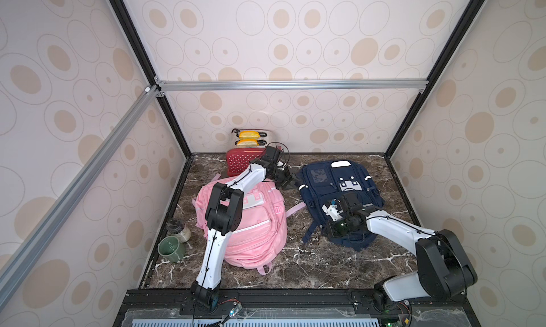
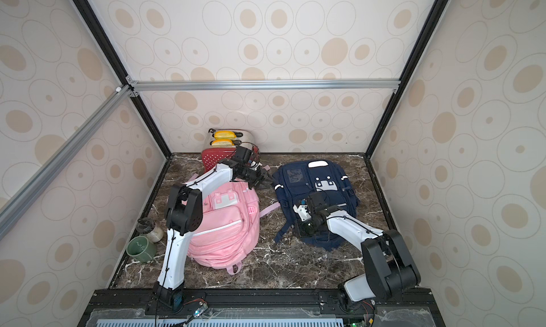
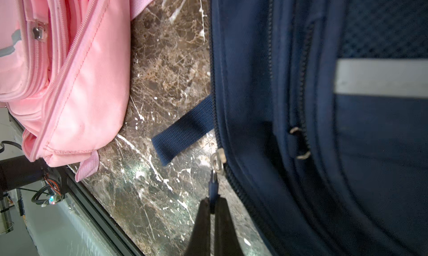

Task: Zip up the backpack
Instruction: Zip the zipper on the backpack.

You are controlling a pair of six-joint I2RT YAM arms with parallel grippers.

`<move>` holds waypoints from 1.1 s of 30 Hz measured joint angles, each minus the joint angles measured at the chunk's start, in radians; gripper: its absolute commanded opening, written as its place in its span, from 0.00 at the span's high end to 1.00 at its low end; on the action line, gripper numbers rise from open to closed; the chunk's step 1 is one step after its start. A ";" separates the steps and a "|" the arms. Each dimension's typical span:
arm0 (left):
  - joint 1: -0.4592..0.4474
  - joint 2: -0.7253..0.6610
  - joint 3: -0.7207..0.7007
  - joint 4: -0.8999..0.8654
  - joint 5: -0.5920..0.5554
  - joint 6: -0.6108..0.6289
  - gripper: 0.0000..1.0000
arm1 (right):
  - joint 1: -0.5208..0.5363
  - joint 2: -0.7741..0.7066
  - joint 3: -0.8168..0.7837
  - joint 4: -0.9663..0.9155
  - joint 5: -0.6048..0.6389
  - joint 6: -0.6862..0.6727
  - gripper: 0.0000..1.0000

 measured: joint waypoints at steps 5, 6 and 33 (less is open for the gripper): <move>-0.022 -0.132 -0.169 0.023 0.039 0.005 0.54 | 0.001 0.008 0.032 0.001 0.002 0.018 1.00; -0.030 -0.137 -0.193 0.029 0.048 0.003 0.54 | 0.002 0.008 0.039 0.002 0.004 0.018 1.00; -0.158 -0.096 -0.383 0.164 0.117 -0.093 0.57 | 0.019 0.010 0.079 0.006 -0.001 0.042 1.00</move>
